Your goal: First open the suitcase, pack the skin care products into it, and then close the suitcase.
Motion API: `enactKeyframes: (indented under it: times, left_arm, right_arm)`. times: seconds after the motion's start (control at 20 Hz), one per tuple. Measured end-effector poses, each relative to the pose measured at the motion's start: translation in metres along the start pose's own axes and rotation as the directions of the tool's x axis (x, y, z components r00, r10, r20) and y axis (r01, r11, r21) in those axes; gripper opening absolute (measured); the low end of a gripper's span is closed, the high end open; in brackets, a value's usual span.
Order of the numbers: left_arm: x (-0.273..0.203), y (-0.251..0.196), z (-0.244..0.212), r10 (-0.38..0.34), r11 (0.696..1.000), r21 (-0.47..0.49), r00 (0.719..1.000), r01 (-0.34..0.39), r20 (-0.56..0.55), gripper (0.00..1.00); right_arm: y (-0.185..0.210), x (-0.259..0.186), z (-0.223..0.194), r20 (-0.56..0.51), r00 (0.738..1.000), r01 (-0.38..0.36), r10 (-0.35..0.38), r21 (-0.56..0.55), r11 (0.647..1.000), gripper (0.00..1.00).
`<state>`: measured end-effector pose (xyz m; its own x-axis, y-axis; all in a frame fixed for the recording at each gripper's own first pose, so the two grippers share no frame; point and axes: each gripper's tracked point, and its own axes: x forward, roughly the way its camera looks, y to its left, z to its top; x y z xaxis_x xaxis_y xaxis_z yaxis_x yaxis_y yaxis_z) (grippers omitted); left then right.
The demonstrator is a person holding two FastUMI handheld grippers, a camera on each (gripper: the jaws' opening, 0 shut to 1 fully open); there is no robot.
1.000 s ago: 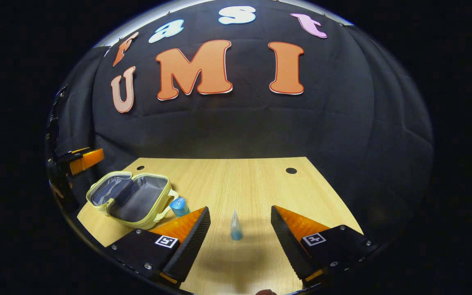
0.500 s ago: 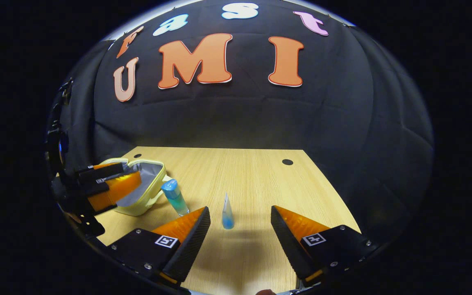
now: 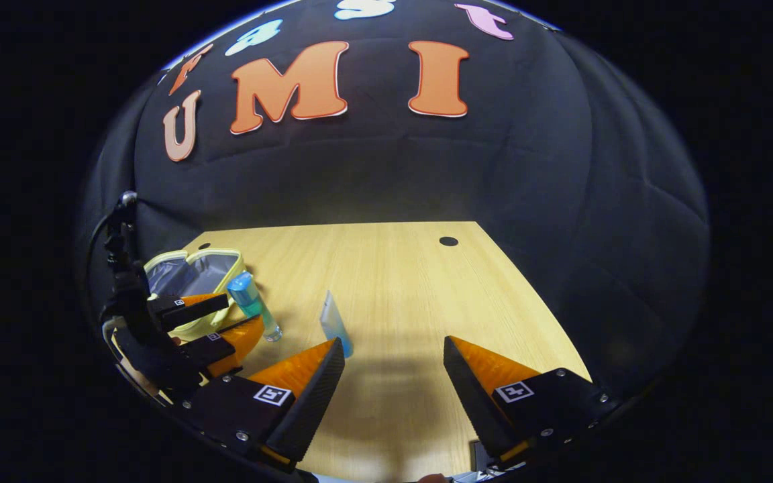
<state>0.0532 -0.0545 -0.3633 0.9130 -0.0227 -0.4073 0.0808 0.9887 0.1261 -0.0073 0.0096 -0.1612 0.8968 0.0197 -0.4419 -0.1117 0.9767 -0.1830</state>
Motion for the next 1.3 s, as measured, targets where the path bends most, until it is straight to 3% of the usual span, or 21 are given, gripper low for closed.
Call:
enactKeyframes:
  times: [0.4,0.45,0.6,0.8,1.0,1.15,1.3]
  left_arm:
    - [0.045,0.007,-0.018,0.058,0.995,-0.074,0.998,-0.06,-0.031,0.97]
    - [0.045,0.01,-0.022,0.075,0.994,-0.075,0.996,-0.078,-0.042,0.92]
    - [0.045,0.003,-0.02,0.047,0.994,-0.093,0.998,-0.051,-0.048,0.48]
    - [0.029,0.001,-0.018,-0.005,0.99,-0.138,0.995,-0.009,-0.102,0.45]
    - [-0.011,0.011,0.016,-0.052,0.991,-0.127,0.995,0.041,-0.09,0.45]
    - [-0.045,0.033,0.043,-0.074,0.984,-0.165,0.994,0.06,-0.083,0.45]
    - [-0.079,0.071,0.066,-0.049,0.981,-0.189,0.996,0.035,-0.073,0.46]
  right_arm:
    - [-0.02,0.01,-0.01,-0.048,0.999,0.023,-0.024,-0.013,1.0,0.95]
    - [-0.02,0.011,-0.009,-0.048,0.999,0.023,-0.023,-0.016,1.0,0.95]
    - [-0.018,0.014,-0.007,-0.049,0.999,0.02,-0.021,-0.016,1.0,0.95]
    - [-0.009,0.01,-0.006,-0.051,0.999,0.012,-0.012,0.007,1.0,0.95]
    - [0.009,0.001,0.002,-0.035,0.999,-0.012,0.013,0.02,1.0,0.95]
    - [0.032,-0.001,0.01,0.002,0.999,-0.054,0.054,0.0,0.999,0.95]
    - [0.055,0.011,0.006,0.006,0.997,-0.077,0.078,-0.074,0.994,0.95]
